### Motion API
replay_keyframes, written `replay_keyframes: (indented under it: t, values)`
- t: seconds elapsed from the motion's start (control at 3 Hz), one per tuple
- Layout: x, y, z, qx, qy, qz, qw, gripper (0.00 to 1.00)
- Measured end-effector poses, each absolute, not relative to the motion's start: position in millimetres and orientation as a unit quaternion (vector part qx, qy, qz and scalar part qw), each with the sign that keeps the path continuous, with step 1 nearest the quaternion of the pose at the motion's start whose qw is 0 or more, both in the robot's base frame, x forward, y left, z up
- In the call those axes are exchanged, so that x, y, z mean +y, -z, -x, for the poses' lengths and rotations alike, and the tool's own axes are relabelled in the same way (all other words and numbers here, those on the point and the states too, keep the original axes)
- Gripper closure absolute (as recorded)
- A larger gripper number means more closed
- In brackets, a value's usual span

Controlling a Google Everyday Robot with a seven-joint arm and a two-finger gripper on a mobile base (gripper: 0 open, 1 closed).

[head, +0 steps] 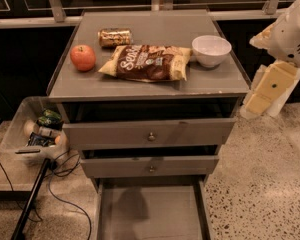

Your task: Place brown chip bag into bottom drawer

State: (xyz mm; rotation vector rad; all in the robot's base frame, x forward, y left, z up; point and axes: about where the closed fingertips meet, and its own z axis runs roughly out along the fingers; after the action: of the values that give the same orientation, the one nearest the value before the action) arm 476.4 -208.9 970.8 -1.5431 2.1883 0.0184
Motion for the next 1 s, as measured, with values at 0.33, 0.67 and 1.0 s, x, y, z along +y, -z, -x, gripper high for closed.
replay_keyframes:
  t: [0.33,0.67,1.0]
  values:
    - [-184.1,-970.0,-485.6,0.779,-0.027,0.567,0.265,0.0]
    - [-184.1,-970.0,-485.6,0.779,-0.027,0.567,0.265,0.0]
    - [-165.0,-978.5,-507.3,0.759,-0.02,0.582,0.292,0.0]
